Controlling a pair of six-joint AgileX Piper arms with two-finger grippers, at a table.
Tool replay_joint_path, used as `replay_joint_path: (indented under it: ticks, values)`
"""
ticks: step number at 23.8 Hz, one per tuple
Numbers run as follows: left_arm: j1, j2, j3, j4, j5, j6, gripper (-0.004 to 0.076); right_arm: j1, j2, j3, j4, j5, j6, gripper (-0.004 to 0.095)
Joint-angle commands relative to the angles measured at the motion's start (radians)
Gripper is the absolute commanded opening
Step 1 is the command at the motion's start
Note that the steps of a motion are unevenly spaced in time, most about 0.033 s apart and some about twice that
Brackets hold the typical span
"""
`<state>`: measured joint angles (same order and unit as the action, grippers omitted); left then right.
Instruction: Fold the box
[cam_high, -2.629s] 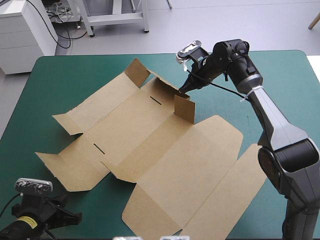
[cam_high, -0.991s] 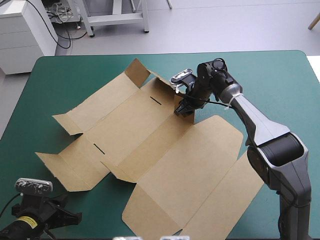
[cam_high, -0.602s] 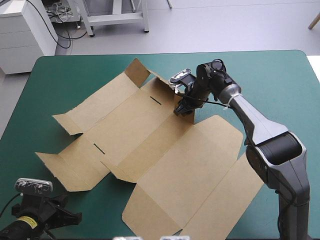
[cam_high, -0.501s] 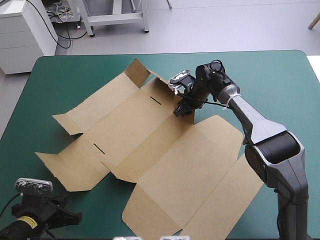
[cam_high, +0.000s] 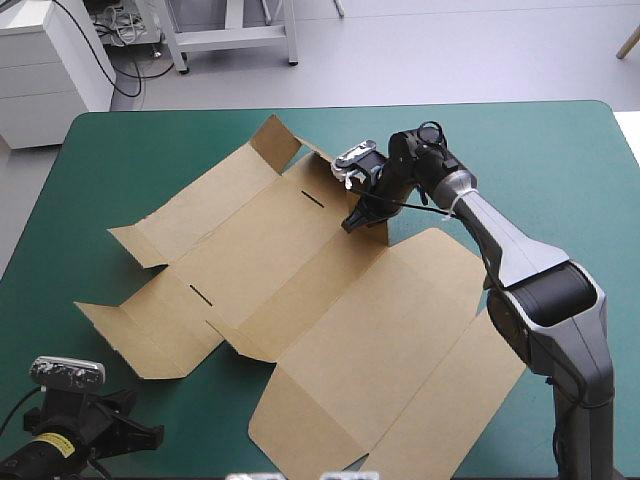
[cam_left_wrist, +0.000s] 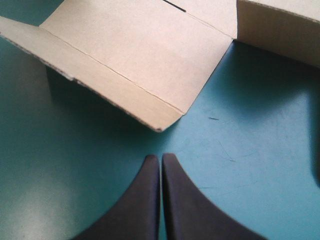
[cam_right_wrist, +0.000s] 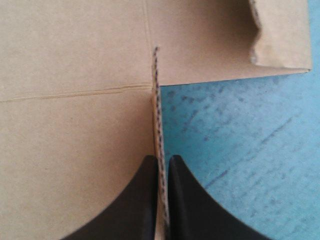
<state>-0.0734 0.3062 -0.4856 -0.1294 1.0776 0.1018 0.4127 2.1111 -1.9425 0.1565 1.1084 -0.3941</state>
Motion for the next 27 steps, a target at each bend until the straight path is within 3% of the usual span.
replay_joint_path:
  ticks: [1,4,8,9,11,15,27]
  values:
    - [0.002,0.014,-0.023,-0.014,-0.053,-0.007,-0.0008,-0.002,-0.060,-0.025,0.000,-0.040,-0.026,-0.0020]
    - [0.002,0.014,-0.023,-0.014,-0.053,-0.007,-0.0008,-0.002,-0.060,-0.025,0.005,-0.048,-0.093,-0.0020]
    - [0.002,0.014,-0.023,-0.014,-0.053,-0.007,-0.0008,0.000,-0.060,-0.025,0.111,-0.057,-0.394,-0.0021]
    - [0.002,0.014,-0.023,-0.014,-0.053,-0.007,-0.0008,0.005,-0.060,-0.033,0.199,-0.057,-0.536,-0.0021]
    - [0.002,0.014,-0.023,-0.014,-0.053,-0.007,-0.0008,0.033,-0.060,-0.063,0.272,-0.071,-0.674,-0.0021]
    - [0.002,0.014,-0.023,-0.014,-0.053,-0.007,-0.0008,0.116,-0.060,-0.116,0.244,-0.094,-0.889,-0.0022]
    - [0.002,0.014,-0.023,-0.014,-0.053,-0.007,-0.0008,0.196,-0.029,-0.116,0.257,-0.109,-0.916,-0.0022]
